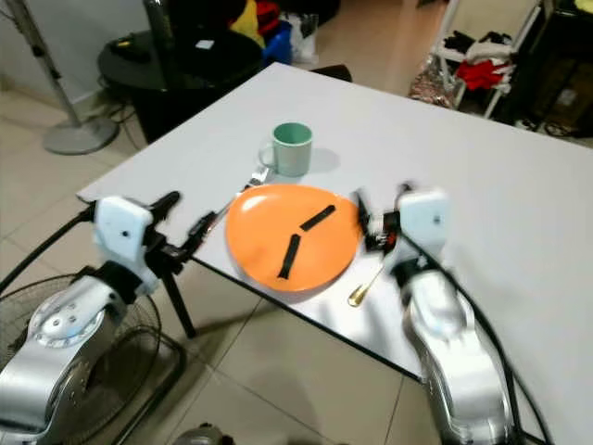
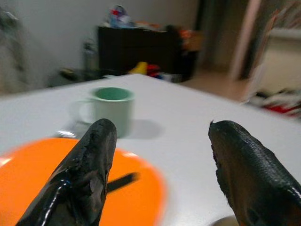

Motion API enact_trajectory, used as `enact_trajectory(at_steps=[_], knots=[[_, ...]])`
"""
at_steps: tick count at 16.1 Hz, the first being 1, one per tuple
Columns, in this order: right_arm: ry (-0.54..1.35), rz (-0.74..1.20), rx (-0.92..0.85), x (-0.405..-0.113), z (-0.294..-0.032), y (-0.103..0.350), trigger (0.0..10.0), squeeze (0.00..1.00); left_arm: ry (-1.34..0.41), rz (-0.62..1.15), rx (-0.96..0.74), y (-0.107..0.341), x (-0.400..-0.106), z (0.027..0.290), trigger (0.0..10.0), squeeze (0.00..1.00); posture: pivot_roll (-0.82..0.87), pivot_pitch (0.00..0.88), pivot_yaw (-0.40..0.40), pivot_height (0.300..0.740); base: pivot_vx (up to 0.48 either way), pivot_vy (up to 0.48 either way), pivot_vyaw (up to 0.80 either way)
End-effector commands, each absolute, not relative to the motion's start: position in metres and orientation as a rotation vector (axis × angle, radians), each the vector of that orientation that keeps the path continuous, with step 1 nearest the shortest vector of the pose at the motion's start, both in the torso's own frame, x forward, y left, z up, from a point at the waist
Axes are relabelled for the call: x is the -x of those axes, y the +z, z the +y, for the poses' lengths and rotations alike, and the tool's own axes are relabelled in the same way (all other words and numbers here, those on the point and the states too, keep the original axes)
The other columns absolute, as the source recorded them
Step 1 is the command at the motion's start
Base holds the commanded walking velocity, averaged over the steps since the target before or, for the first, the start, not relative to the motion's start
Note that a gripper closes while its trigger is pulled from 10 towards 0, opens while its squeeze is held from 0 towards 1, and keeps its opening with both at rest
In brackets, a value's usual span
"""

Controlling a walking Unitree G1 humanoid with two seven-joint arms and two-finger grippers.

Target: Setting the table

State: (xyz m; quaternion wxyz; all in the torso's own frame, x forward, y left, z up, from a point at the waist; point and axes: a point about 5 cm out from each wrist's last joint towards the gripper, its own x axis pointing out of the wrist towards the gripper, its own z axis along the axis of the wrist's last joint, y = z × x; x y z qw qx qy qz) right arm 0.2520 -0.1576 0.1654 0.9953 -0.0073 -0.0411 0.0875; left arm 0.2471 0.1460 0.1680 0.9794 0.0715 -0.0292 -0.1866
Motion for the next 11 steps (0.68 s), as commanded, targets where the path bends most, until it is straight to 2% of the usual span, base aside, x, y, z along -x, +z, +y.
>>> enact_trajectory(at_steps=[1, 2, 4, 6, 11], knots=[[0.218, -0.102, 0.012, -0.248, -0.148, 0.172, 10.0, 0.00, -0.334, -0.068, -0.131, 0.171, -0.242, 0.148, 10.0, 0.00, 0.16, 0.000, 0.023, 0.727, 0.000, 0.000, 0.00], [0.236, -0.101, 0.060, -0.247, -0.144, 0.171, 10.0, 0.00, -0.324, -0.065, -0.118, 0.170, -0.239, 0.147, 10.0, 0.00, 0.16, 0.000, 0.023, 0.727, 0.000, 0.000, 0.00], [0.297, -0.090, 0.077, -0.242, -0.136, 0.170, 10.0, 0.00, -0.317, -0.057, -0.140, 0.166, -0.235, 0.145, 10.0, 0.00, 0.15, 0.000, 0.029, 0.727, 0.000, 0.000, 0.80], [0.359, -0.063, 0.025, -0.233, -0.132, 0.171, 10.0, 0.00, -0.290, -0.062, -0.148, 0.166, -0.233, 0.142, 10.0, 0.00, 0.15, 0.000, 0.034, 0.727, 0.000, 0.000, 0.80], [0.393, -0.046, -0.013, -0.233, -0.118, 0.174, 10.0, 0.00, -0.278, -0.048, -0.152, 0.164, -0.232, 0.140, 10.0, 0.00, 0.13, 0.000, 0.042, 0.727, 0.000, 0.000, 0.80]])
